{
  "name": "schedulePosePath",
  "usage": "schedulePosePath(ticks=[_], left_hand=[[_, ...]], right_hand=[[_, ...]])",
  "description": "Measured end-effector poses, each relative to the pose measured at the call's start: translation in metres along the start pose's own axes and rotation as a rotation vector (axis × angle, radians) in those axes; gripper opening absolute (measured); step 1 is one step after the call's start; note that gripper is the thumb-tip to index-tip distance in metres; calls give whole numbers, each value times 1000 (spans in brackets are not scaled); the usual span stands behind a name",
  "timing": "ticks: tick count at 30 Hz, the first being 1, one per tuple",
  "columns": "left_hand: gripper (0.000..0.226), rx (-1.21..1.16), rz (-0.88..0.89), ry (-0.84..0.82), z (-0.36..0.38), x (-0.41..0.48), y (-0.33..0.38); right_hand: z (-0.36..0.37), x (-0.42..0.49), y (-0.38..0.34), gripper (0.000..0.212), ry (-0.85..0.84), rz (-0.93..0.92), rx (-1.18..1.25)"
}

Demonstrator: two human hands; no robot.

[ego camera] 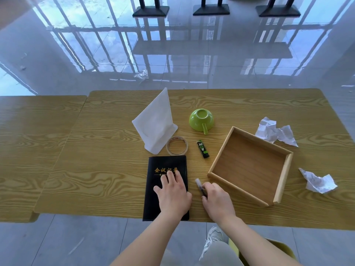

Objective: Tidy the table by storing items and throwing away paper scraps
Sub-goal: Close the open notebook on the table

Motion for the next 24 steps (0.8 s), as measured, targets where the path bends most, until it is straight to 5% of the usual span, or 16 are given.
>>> schedulePosePath(ticks=[15,20,24], left_hand=[[58,-539,130,-67,-39,2,-43],[35,-604,132,97,-66,-7,-76],[46,-758,73,78,-81,-16,-102]], right_hand=[[-9,2,-5,11,-30,42,39],[-12,7,-18,22,19,100,219],[-9,19,-43,22,-32,136,395]])
Point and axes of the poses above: each hand's wrist, its own x-axis towards the middle knuckle, its own z-axis out of the palm, y = z × x, the point moved 3 cm from there along x, towards the middle knuckle, and after that the axes turned 7 degrees about -z, right-handed, at the moved point
